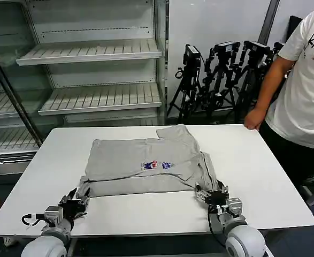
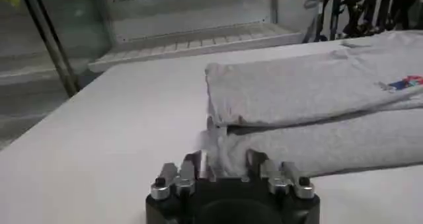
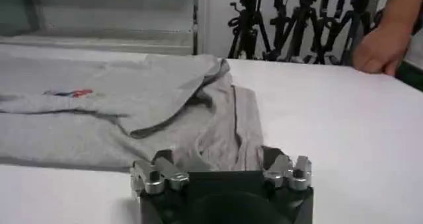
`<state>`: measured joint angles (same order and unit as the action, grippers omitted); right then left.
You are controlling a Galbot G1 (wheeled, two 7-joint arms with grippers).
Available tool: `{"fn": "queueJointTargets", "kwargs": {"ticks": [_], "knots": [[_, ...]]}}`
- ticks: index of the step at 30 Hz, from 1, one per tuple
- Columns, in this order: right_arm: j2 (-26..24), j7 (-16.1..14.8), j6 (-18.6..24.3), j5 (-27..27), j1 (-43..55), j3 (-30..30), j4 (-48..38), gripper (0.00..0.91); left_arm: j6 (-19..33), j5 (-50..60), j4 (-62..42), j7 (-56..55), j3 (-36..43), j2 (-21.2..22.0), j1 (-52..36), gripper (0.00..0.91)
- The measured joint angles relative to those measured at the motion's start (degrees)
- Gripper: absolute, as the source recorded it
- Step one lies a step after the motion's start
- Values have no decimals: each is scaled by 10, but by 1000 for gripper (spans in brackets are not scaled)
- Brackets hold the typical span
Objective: Fold and organize the clothes.
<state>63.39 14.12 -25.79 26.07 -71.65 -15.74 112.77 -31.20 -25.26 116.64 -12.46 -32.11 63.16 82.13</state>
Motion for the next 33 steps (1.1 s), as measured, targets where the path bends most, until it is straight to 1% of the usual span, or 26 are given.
{"fn": "queueJointTargets", "kwargs": {"ticks": [9,16,24,33], "knots": [[-3,-1,0,2,-9,-3,7,0,-3,-8,7,2,-3,-1,8,40],[-13,0,-4,3,-32,-13,31,0,-6,-10,25,2,-11,0,25,40],[-28,2,-4,-3,-89,-37,84,0,-6,1,72,-1,-24,11,69,40],[-39,-2,4,-19,-181,-80,152,0,0,23,137,-3,-40,30,148,40]]}}
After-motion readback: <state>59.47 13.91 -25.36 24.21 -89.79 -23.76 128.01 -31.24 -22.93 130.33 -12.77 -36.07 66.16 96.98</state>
